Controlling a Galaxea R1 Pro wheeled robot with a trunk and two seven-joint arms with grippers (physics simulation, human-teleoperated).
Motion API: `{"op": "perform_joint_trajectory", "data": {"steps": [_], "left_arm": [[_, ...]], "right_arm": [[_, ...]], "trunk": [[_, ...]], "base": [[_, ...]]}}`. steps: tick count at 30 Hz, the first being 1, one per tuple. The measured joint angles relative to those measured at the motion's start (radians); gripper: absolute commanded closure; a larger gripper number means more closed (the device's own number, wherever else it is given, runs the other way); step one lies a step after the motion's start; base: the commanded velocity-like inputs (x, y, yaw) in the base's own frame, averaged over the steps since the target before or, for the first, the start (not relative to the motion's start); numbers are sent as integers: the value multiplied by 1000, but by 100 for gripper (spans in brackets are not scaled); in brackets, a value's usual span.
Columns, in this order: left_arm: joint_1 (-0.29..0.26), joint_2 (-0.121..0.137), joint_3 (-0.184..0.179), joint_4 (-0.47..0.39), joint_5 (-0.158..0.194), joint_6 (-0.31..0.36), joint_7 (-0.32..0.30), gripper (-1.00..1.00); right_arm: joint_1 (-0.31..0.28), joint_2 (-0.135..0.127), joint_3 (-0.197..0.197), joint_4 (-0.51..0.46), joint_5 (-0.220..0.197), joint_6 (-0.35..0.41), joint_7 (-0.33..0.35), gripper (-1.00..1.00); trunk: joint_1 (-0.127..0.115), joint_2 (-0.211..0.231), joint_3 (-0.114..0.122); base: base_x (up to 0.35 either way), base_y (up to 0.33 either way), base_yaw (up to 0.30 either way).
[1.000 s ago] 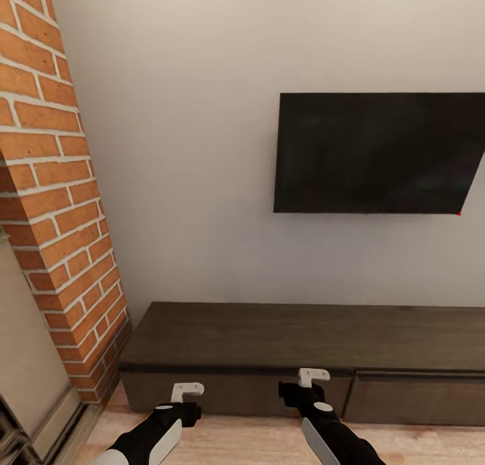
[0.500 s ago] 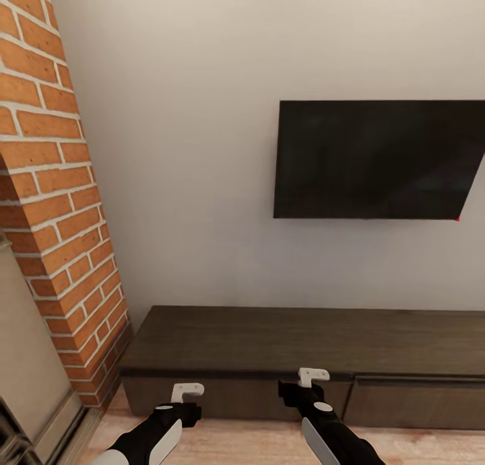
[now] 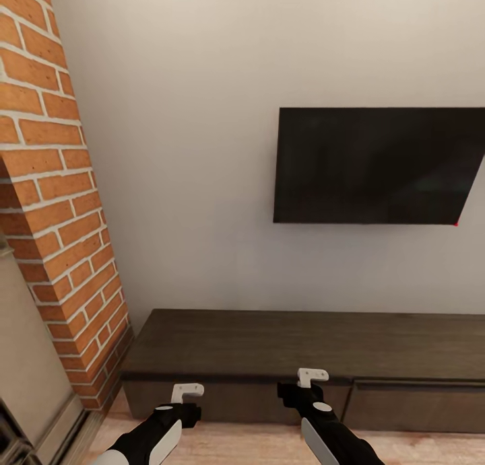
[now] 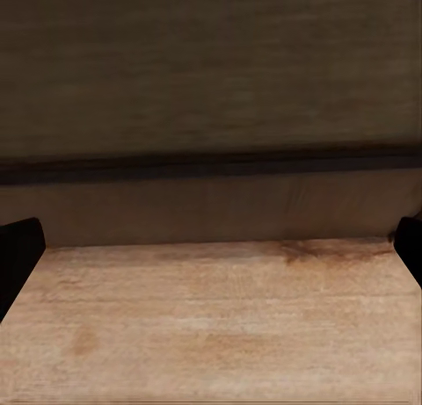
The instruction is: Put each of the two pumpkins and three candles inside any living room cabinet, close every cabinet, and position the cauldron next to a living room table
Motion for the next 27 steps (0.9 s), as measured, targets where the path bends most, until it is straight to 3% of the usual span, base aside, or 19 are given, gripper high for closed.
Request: {"op": "perform_joint_trajectory", "data": {"steps": [27], "left_arm": [[0, 1, 1, 4, -1, -1, -1, -100]], "right_arm": [[1, -4, 3, 21, 7, -9, -6, -100]], "trunk": [[-104, 189, 85]], "base": [[0, 0, 0]]}}
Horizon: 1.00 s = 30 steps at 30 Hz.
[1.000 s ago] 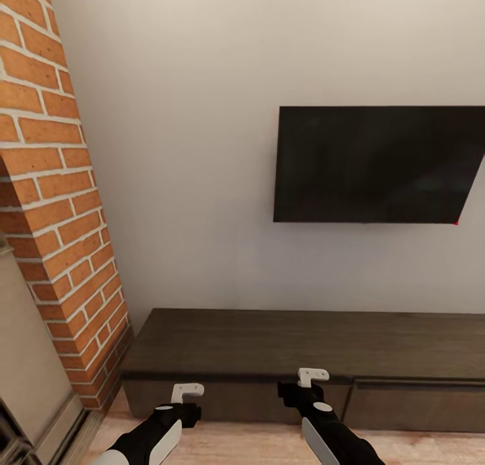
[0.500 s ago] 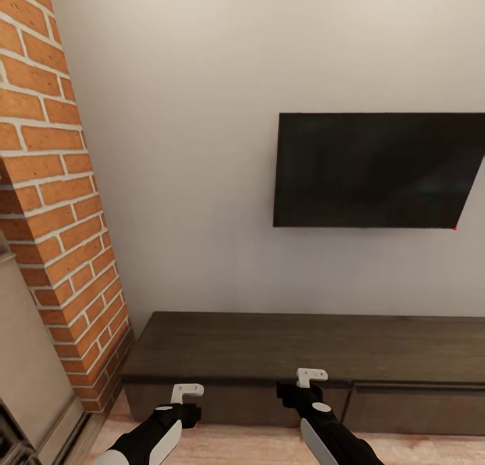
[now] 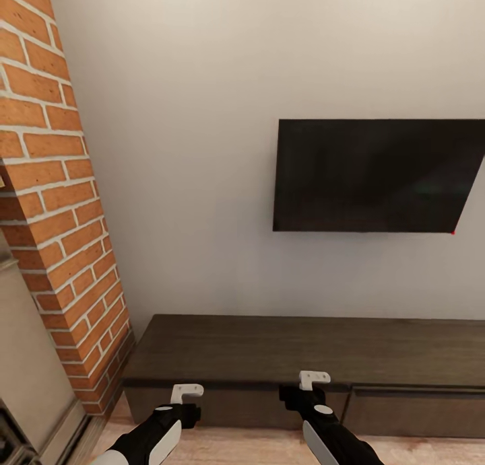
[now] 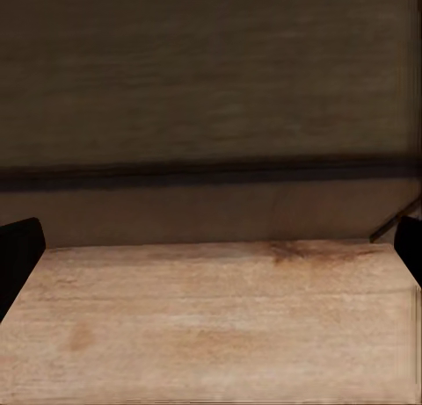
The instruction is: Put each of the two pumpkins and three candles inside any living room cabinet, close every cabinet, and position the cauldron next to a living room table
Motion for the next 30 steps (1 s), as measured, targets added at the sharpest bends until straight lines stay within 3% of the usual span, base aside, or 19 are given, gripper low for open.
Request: {"op": "perform_joint_trajectory", "data": {"steps": [2, 7, 11, 13, 16, 18, 21, 30], "left_arm": [[0, 0, 0, 0, 0, 0, 0, -100], [1, 3, -1, 9, -1, -11, -2, -100], [1, 5, -1, 107, -1, -51, -6, -100], [2, 6, -2, 153, 0, -79, -7, -100], [14, 9, -3, 231, -1, -127, -9, -100], [55, 17, -1, 262, -2, -158, -9, -100], [117, 35, -1, 281, -5, -191, -10, -100], [227, 73, -4, 300, -10, -243, -9, -100]], "right_arm": [[0, -1, -2, 19, -2, 0, -1, -100], [0, -10, -8, 168, -5, -3, -6, -100], [0, -36, -14, 274, -8, -41, -10, -100], [0, -46, -29, 313, -9, -65, -11, -100], [0, -59, -91, 392, -7, -90, -13, -100], [0, -65, -127, 445, -7, -98, -13, -100], [0, -69, -150, 505, -7, -105, -14, -100], [1, -67, -163, 610, -7, -125, -16, -100]], "trunk": [[-8, 14, 6], [-27, 49, 22], [-42, 77, 34], [-50, 91, 41], [-61, 112, 50], [-69, 126, 56], [-81, 147, 66], [-115, 210, 94]], "base": [[0, 0, 0], [0, 0, 0], [0, 0, 0], [0, 0, 0], [0, 0, 0], [0, 0, 0], [0, 0, 0], [0, 0, 0]]}}
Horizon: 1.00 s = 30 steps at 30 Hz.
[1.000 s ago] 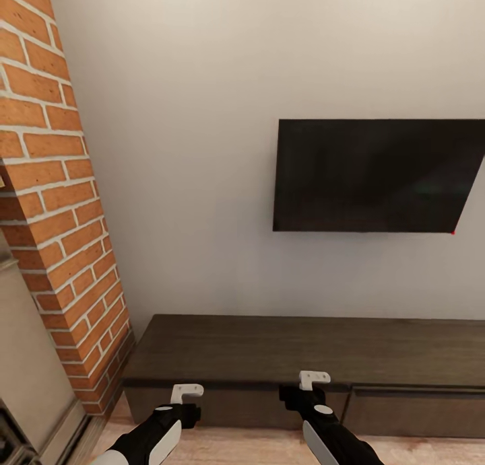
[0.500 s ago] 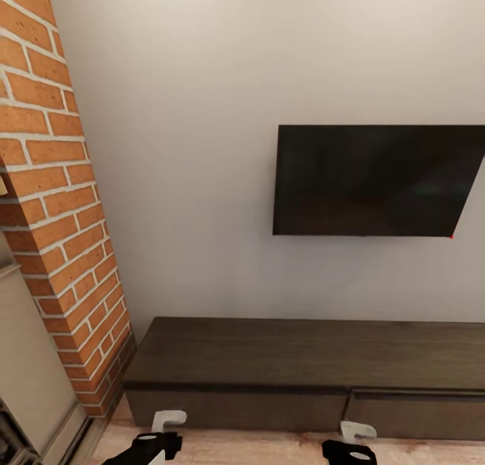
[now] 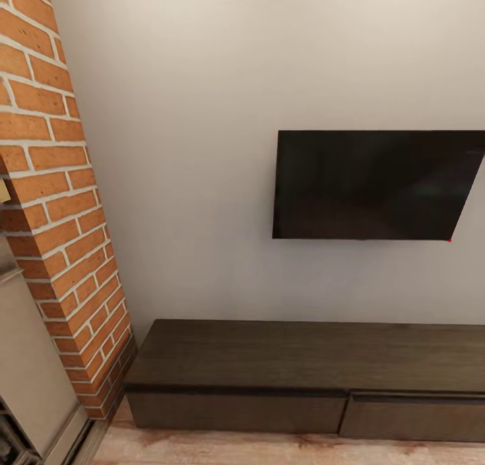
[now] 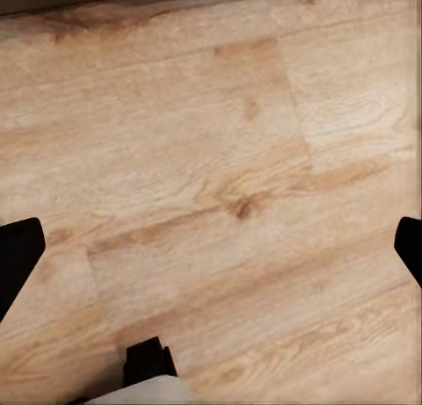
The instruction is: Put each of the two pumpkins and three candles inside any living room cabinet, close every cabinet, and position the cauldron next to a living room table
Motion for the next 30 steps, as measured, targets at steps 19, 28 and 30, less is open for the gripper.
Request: {"op": "perform_joint_trajectory", "data": {"steps": [19, 28, 30], "left_arm": [[210, 27, 0, 5, 7, -64, 1, -100], [259, 39, 1, 5, 8, -64, 3, -100], [261, 40, 1, 5, 8, -64, 3, -100]], "right_arm": [[124, -2, -1, 64, 11, -42, 4, -100], [158, 6, 1, 86, 12, -39, 5, -100], [165, 6, 1, 87, 11, -39, 5, -100]], "trunk": [[-73, 133, 60], [-107, 196, 88], [-115, 210, 94]], "base": [[0, 0, 0], [0, 0, 0], [0, 0, 0]]}}
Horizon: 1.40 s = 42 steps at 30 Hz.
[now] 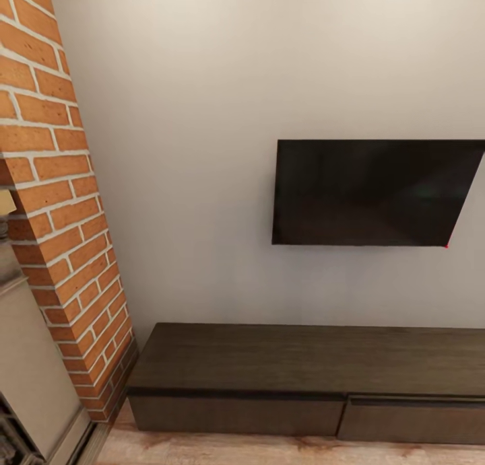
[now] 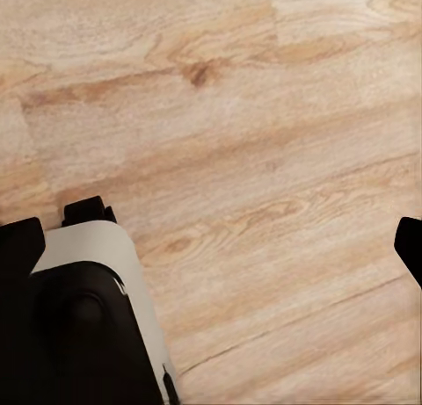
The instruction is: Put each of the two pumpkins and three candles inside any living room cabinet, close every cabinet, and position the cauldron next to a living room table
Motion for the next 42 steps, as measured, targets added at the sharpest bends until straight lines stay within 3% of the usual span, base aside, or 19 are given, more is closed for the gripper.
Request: {"op": "perform_joint_trajectory", "data": {"steps": [3, 9, 25, 42], "left_arm": [[1, 0, 0, 0, -1, 0, 0, -100], [1, 0, 0, -1, -1, 0, 1, -100], [6, 1, -2, 0, -8, 0, -2, -100], [59, 0, -3, 2, -9, -33, -4, -100]], "right_arm": [[5, 1, 0, 0, -3, 0, 1, -100], [8, 2, 1, 0, -3, 0, 1, -100], [9, 5, 1, 2, -8, 1, 6, -100], [75, 7, 3, 2, 0, 4, 9, -100]], "trunk": [[-12, 21, 9], [-12, 21, 10], [-73, 133, 60], [-138, 252, 113]], "base": [[0, 0, 0], [0, 0, 0], [0, 0, 0], [0, 0, 0]]}}
